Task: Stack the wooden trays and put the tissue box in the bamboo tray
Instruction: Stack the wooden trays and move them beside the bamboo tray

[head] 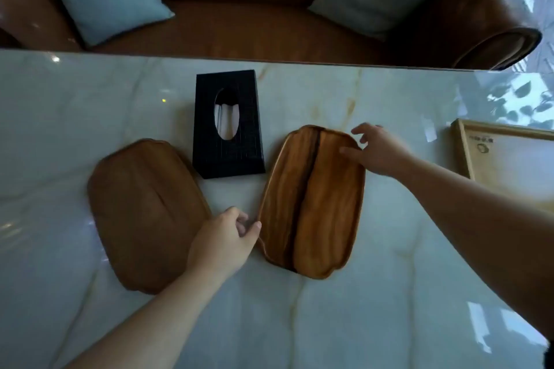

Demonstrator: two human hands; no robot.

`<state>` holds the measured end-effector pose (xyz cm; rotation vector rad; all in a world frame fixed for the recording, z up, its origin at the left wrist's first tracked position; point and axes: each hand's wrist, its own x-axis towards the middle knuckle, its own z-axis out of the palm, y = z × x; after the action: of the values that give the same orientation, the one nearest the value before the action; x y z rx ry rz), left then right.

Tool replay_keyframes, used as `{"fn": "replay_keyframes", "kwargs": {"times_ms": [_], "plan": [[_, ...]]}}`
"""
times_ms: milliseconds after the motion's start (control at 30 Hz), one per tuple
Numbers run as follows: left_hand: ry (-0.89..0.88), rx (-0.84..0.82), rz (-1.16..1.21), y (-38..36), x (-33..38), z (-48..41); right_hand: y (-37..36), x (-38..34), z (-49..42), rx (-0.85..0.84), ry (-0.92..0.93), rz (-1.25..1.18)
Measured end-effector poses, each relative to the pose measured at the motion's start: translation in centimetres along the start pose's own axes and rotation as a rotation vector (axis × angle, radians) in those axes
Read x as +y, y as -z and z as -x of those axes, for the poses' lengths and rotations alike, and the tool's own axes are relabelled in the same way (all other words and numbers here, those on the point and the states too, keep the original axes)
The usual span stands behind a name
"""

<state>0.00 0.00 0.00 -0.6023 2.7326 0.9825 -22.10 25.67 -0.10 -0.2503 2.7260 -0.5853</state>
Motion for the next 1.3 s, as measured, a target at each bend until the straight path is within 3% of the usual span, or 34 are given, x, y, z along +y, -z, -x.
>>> {"fn": "replay_keyframes", "kwargs": {"times_ms": [267, 533, 900, 1100, 1300], "plan": [[0.147, -0.131, 0.156, -1.7, 0.5, -0.9, -0.5, -1.9, -2.4, -0.006, 0.035, 0.12], [0.31, -0.159, 0.359, -1.7, 0.3, -1.2, -0.4, -0.3, -1.4, 0.024, -0.053, 0.0], [0.205, -0.079, 0.287, 2.5, 0.6, 1.3, 0.5, 1.3, 5.4, 0.082, -0.095, -0.27], [0.222, -0.004, 0.287, 6.7, -1.7, 4.3, 0.8, -3.8, 7.4, 0.078, -0.026, -0.4], [0.274, 0.021, 0.334, 11.0, -5.3, 6.0, 1.3, -10.9, 8.3, 0.075, 0.057, -0.371]]}}
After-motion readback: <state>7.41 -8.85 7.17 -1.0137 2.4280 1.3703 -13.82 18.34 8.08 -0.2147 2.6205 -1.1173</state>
